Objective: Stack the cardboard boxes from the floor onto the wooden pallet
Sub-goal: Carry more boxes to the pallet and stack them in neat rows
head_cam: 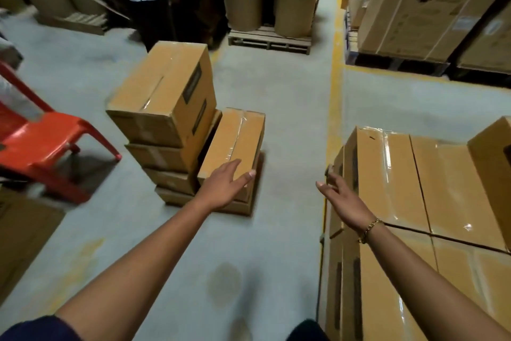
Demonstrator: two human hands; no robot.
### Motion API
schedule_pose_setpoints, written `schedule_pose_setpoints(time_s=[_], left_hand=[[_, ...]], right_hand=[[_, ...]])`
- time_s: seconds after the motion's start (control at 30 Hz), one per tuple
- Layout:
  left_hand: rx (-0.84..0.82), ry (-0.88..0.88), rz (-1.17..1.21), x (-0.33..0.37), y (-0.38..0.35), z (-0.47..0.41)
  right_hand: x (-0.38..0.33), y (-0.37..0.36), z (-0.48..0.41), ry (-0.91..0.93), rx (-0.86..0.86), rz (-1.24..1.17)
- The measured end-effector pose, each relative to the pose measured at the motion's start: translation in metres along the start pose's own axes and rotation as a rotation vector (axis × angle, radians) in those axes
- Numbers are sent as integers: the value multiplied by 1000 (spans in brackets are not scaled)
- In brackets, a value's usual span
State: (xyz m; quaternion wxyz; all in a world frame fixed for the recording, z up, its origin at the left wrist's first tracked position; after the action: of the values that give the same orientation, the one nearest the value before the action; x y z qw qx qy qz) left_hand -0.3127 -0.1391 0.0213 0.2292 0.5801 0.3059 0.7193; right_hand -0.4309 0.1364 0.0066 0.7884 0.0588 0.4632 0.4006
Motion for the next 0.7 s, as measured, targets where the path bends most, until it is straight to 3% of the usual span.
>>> schedule_pose_setpoints(time_s=[0.7], left_hand=[[11, 403, 225, -244, 34, -219]], right_hand=[[-93, -160, -314, -239, -232, 65]])
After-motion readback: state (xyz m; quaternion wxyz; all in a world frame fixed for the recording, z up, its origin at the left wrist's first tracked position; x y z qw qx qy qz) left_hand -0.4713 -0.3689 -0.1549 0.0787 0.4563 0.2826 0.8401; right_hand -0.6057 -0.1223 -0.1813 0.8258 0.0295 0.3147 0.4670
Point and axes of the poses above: each hand's wrist, its own z-axis away from the middle knuckle, its own y-axis out of the back of the hand, x = y × z, the point moved 7 cm from there along -z, towards the middle knuckle, and after that the axes turned 14 degrees about -y, right-handed, at the moved point
